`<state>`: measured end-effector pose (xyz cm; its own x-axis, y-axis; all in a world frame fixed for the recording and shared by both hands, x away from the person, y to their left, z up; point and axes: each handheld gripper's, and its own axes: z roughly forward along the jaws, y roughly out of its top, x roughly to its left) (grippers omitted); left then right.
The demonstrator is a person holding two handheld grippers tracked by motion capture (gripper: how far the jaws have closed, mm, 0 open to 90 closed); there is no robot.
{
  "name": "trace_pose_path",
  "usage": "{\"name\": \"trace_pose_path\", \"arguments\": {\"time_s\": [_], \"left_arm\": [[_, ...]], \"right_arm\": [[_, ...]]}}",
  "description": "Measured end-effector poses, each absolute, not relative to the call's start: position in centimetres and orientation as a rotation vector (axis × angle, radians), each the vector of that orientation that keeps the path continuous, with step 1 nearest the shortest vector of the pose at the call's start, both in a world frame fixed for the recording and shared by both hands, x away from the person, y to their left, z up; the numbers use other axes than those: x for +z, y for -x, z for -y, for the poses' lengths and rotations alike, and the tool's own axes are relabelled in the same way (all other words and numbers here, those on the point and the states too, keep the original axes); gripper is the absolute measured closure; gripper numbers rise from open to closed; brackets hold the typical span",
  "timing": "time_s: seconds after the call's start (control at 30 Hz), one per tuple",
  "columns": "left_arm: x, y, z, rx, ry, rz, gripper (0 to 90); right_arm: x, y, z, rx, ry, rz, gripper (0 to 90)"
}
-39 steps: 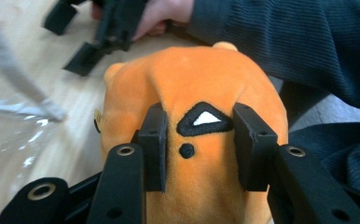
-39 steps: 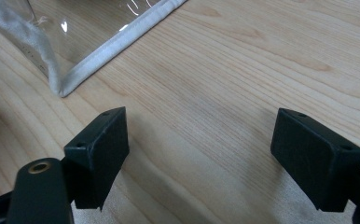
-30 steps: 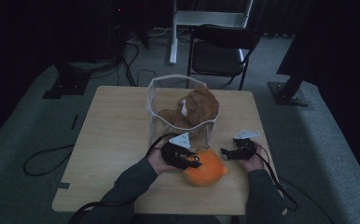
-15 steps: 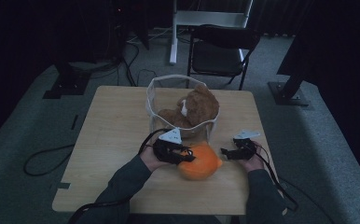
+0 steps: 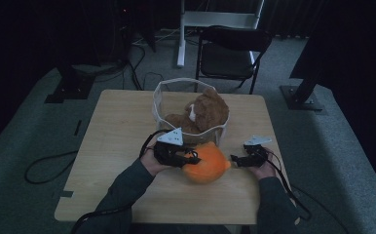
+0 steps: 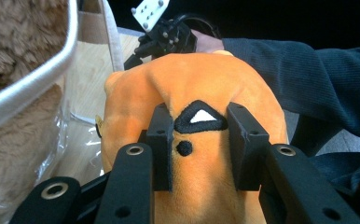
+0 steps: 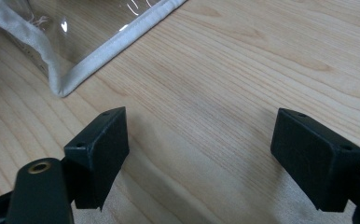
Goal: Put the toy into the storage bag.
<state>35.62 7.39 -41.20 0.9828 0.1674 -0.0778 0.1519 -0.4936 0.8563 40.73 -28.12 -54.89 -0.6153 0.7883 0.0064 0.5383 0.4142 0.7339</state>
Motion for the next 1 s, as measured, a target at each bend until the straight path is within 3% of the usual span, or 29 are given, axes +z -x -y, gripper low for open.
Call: {"name": "trace_pose_path", "arguments": {"time_s": [1.0], "left_arm": [[-37.6, -35.6, -7.9, 0.031, -2.057, -0.159, 66.5]], "right_arm": [[-54.9, -40.7, 28.1, 1.024, -1.144, -2.334, 18.3]]}}
